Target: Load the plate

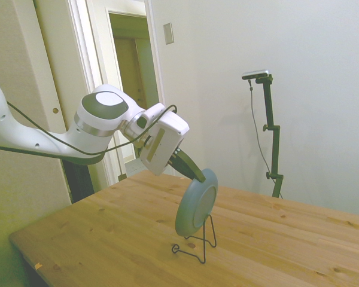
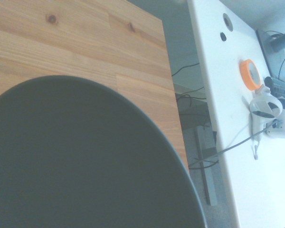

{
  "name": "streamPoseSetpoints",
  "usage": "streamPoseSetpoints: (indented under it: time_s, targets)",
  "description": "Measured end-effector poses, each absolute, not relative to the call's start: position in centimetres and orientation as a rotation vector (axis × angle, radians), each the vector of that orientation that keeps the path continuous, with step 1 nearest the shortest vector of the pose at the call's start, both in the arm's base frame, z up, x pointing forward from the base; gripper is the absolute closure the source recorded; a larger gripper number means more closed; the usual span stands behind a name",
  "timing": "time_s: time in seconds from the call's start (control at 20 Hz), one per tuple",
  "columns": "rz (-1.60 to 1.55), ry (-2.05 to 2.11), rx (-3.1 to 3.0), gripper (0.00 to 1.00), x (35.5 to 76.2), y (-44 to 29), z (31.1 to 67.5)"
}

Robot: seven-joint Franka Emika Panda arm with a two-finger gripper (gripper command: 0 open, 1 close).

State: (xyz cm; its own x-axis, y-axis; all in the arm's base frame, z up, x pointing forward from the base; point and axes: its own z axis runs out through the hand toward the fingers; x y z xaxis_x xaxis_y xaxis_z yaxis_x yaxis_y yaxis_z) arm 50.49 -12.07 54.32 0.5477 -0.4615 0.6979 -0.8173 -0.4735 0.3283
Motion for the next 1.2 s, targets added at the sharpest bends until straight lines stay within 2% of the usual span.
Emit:
streamPoseSetpoints:
  time_s: [0.25,0.9,0.95,1.2]
  targets:
    - [0.673,-1.0,2.127,1.0,52.3,-10.2,52.4]
    - [0.612,-0.98,2.139,1.0,53.3,-8.5,47.9]
    - [0.613,-0.98,2.136,0.0,53.3,-8.5,47.8]
    - [0.614,-0.971,2.126,0.0,53.1,-8.5,47.4]
